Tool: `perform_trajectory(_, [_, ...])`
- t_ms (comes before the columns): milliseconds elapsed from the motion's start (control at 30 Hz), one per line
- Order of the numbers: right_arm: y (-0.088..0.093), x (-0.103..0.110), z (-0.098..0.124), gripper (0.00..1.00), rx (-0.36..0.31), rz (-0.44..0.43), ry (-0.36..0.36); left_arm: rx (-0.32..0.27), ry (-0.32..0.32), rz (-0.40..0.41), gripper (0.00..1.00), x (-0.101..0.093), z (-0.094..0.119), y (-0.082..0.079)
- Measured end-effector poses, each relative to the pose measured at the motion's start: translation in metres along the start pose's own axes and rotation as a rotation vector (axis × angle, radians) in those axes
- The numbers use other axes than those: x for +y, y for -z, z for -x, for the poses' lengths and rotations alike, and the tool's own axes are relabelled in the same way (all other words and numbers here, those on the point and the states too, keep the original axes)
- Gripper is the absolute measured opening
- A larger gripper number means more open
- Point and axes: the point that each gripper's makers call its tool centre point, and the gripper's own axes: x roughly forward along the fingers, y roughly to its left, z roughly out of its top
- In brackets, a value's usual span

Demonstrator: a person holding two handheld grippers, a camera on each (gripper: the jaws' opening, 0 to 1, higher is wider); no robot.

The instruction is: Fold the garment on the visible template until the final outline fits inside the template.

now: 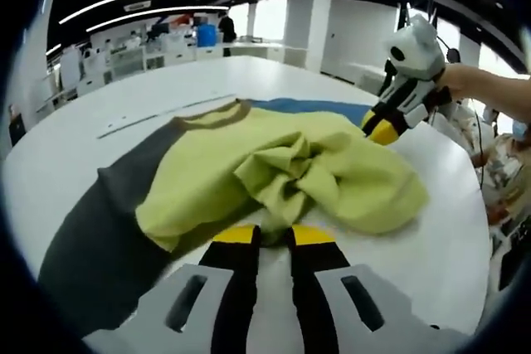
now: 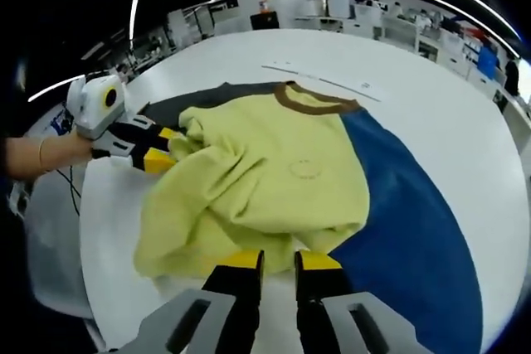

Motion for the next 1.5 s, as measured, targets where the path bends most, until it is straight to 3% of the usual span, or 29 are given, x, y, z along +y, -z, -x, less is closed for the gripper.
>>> perform_trajectory(200, [0.002,-0.002,-0.001,0.0,0.001,-0.008,0.014,-0.02,-0.001,0.003,0.02,0.0,0.005,-0.002])
perform_trajectory(500, [0.002,-0.001,0.002,0.0,-0.005,-0.043,0.003,-0.008,0.017,0.048,0.01,-0.004,0.022,0.001])
perform_trajectory(933, [0.005,0.017,0.027,0.0,-0.026,-0.086,-0.01,-0.073,-0.006,0.075,0.0,-0.003,0.072,-0.017])
perform_trajectory(1500, [0.03,0.052,0.075,0.0,-0.053,-0.148,0.002,-0.032,-0.027,0.086,0.0,-0.013,0.121,0.002])
